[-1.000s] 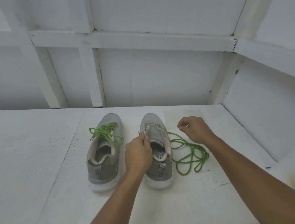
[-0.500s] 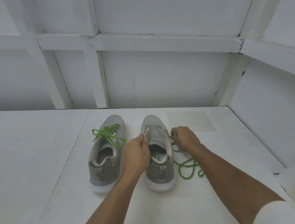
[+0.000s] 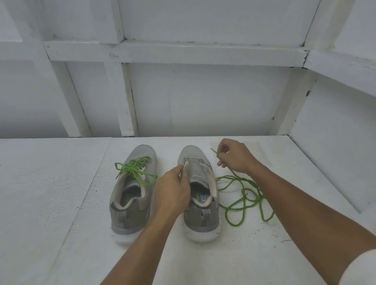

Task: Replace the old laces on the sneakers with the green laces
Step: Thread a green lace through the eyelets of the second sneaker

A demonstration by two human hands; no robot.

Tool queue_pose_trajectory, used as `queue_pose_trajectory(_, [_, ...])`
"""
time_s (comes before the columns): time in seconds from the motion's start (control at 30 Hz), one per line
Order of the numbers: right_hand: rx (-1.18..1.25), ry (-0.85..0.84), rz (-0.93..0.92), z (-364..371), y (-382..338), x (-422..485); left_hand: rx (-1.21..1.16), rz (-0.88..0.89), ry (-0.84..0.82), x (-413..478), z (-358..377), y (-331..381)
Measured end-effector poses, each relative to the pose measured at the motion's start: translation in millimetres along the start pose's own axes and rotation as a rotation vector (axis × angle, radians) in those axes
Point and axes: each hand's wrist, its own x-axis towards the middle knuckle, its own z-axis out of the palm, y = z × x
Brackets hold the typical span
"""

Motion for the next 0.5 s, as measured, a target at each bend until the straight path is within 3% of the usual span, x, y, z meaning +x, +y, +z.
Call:
queue_pose_trajectory(0.07, [0.042, -0.003, -0.004, 2, -7, 3, -0.014, -0.022, -0.007, 11, -3, 9])
queue_pose_trajectory(0.23, [0.061, -0.023, -0.014, 14, -15, 5, 0.062, -0.066, -0.215, 54, -6, 29])
queue_pose_trajectory(0.5, [-0.125, -0.033, 0.017, 28, -3, 10, 0.311, -0.112, -0.466, 113, 15, 24])
